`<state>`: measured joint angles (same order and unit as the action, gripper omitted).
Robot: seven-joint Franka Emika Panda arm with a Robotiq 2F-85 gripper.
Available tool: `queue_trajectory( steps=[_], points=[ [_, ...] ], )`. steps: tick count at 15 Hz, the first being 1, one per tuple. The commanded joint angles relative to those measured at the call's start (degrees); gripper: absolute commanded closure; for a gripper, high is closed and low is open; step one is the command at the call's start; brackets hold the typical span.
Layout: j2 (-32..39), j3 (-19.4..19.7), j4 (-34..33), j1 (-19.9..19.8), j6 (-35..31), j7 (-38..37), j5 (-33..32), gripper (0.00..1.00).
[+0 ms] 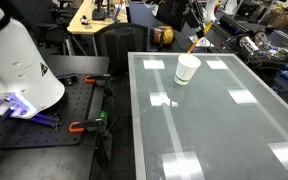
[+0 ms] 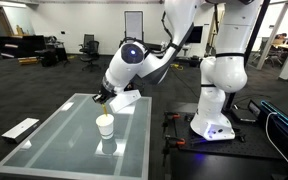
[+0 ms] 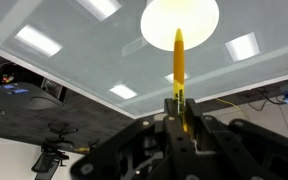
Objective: Take the pen out of the white cup
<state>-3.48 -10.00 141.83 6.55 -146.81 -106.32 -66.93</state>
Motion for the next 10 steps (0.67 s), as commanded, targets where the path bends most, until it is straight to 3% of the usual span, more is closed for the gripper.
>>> queue_trajectory(
  steps=[1,5,10],
  points=[
    [-8.1,0.3,4.5,0.4,2.1,-1.6,-1.7,0.96],
    [-14.4,1.6,7.5,-0.4,1.6,2.8,-0.1,0.96],
    [-19.6,6.7,10.9,-1.2,-0.8,19.0,6.4,0.96]
  ],
)
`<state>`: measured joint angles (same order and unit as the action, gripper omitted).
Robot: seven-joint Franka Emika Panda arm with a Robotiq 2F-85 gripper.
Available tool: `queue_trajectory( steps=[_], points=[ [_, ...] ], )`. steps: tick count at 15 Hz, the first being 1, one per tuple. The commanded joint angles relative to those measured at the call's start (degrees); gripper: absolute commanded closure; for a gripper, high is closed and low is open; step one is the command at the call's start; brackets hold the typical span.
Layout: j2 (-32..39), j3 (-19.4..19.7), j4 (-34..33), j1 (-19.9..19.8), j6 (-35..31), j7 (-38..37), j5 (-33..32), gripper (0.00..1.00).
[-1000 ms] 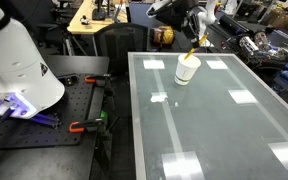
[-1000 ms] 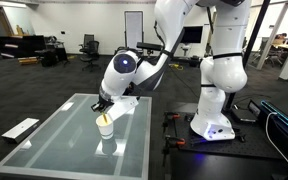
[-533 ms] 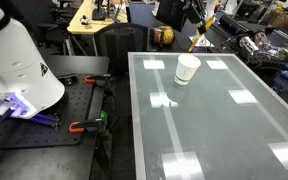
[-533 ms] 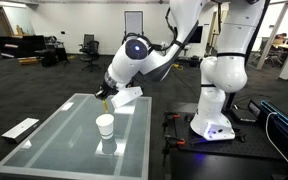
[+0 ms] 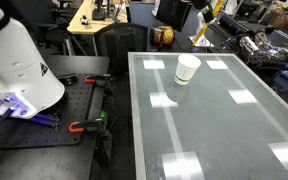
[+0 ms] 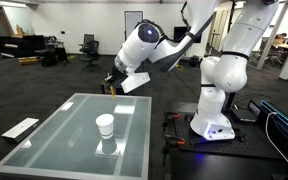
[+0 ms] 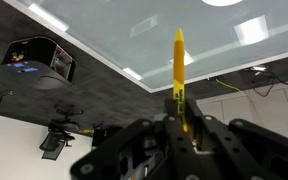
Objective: Take the pen out of the white cup
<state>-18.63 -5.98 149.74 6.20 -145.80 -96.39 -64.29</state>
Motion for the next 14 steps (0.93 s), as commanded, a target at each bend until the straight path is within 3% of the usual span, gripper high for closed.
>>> queue_trajectory(
  steps=[1,4,7,14],
  points=[
    [-5.0,4.0,3.4,-1.0,-2.1,13.4,6.0,0.96],
    [-5.8,7.9,3.9,-1.3,-3.7,26.7,13.0,0.96],
    [-6.1,15.6,3.9,2.6,-3.8,40.3,19.8,0.96],
    [-5.0,27.8,0.7,9.0,3.6,71.2,38.0,0.96]
  ],
)
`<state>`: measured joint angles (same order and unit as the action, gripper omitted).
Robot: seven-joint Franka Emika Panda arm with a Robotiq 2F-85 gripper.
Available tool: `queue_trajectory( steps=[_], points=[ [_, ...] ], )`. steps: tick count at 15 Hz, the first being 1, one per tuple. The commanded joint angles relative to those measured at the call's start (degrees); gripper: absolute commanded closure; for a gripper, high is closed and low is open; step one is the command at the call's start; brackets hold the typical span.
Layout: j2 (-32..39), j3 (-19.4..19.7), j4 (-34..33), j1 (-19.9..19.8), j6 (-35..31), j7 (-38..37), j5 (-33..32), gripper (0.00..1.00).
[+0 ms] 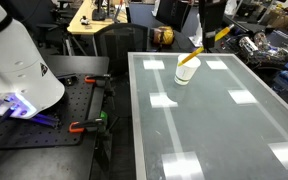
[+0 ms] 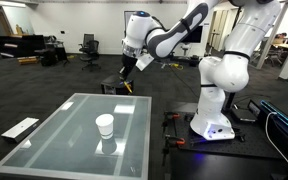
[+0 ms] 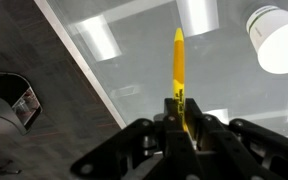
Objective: Take the pen out of the white cup
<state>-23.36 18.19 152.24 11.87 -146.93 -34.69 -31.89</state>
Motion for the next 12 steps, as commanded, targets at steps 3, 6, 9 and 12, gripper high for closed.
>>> queue_trajectory(
  steps=[3,6,9,12],
  points=[
    [1.2,-5.7,-0.6,-6.8,2.8,15.5,13.0,0.85],
    [1.4,-7.7,-1.2,-8.9,3.9,20.5,16.9,0.85],
    [1.8,-8.2,-1.2,-9.0,4.0,20.4,16.8,0.85],
    [3.5,-9.7,-2.3,-10.0,4.3,21.9,19.0,0.96]
  ],
)
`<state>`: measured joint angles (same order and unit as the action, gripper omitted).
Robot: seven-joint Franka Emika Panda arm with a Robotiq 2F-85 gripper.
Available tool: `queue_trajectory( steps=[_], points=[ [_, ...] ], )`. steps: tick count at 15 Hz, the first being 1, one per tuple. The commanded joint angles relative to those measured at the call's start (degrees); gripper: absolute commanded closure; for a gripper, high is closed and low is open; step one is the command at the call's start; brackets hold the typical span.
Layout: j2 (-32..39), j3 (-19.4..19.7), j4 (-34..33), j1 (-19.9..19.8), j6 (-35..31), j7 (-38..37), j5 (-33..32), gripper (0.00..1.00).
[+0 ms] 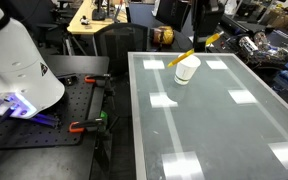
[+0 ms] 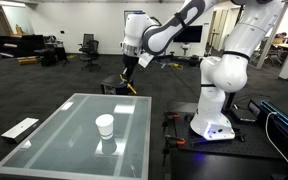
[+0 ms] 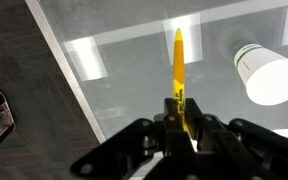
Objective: Take the pen out of the white cup
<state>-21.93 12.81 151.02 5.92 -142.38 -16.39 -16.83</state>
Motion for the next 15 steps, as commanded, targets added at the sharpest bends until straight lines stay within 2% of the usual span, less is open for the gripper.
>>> queue_trajectory(
  steps=[1,5,15],
  points=[
    [2.9,-5.1,-1.7,-4.6,0.3,5.0,5.2,0.96],
    [7.9,-6.8,-5.0,-5.4,2.4,10.0,10.0,0.96],
    [21.5,-8.5,-15.8,-6.4,10.1,10.6,10.3,0.96]
  ],
)
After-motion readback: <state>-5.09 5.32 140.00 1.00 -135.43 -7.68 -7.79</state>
